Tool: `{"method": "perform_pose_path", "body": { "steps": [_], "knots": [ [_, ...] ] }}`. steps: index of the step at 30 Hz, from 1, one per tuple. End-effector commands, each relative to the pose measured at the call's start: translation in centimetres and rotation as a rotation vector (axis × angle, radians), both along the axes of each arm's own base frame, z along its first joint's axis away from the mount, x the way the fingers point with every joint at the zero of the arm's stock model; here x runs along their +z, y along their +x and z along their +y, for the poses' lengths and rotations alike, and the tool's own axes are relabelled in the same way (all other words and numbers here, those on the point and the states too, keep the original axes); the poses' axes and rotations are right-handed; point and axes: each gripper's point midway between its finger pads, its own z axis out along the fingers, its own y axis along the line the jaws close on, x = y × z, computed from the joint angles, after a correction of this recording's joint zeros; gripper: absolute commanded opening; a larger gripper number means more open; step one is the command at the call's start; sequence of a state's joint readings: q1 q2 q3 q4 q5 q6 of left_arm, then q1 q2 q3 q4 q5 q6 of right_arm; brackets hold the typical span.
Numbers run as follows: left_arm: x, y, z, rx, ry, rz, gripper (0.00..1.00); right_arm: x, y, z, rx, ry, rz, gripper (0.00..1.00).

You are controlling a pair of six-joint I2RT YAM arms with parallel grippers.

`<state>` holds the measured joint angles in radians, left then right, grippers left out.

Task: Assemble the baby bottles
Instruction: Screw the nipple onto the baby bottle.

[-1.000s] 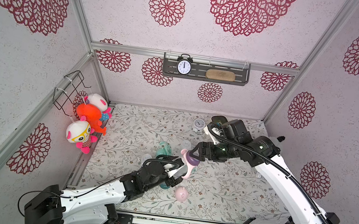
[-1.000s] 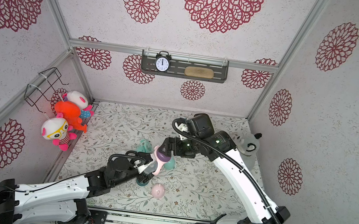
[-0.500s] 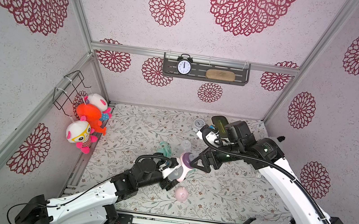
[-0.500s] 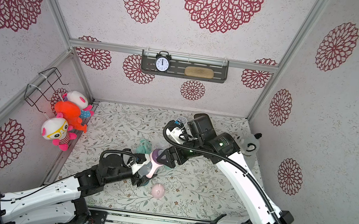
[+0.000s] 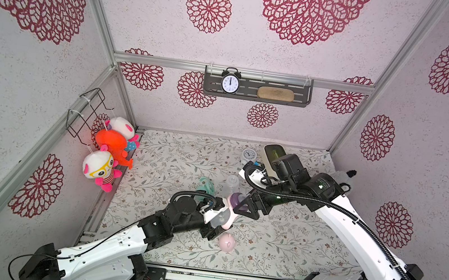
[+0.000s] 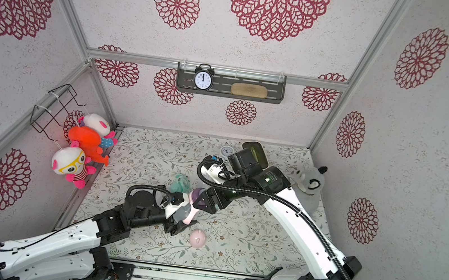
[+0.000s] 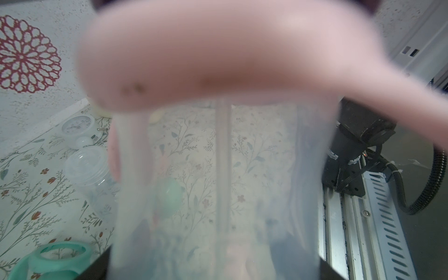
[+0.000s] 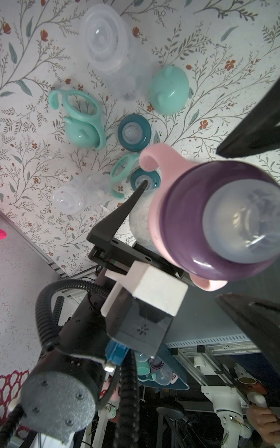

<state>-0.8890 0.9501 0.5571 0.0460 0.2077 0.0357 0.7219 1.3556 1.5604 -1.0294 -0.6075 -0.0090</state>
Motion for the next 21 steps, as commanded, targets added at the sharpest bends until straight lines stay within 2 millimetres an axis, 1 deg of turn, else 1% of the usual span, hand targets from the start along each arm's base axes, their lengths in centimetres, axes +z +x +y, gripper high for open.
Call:
{"method": "perform_pose_path", "body": {
  "steps": [1, 14, 17, 19, 21],
  "knots": [
    [2.2, 0.3, -0.5, -0.015, -0.045, -0.026, 0.0, 0.8, -0.1, 0.5, 0.033, 0.035, -0.037, 0.87],
    [1.9, 0.5, -0.5, -0.006, -0.027, -0.022, 0.0, -0.3, 0.0, 0.8, 0.033, -0.001, -0.027, 0.77],
    [1.7, 0.6, -0.5, -0.004, -0.021, -0.019, 0.0, -0.4, 0.1, 0.7, 0.03, -0.006, -0.03, 0.72],
    [1.8, 0.6, -0.5, -0.003, -0.022, -0.019, 0.0, -0.5, 0.1, 0.8, 0.027, -0.007, -0.025, 0.67],
    [1.7, 0.8, -0.5, 0.008, -0.018, -0.02, 0.0, -0.7, 0.2, 0.9, 0.018, -0.011, -0.011, 0.6]
  ]
}}
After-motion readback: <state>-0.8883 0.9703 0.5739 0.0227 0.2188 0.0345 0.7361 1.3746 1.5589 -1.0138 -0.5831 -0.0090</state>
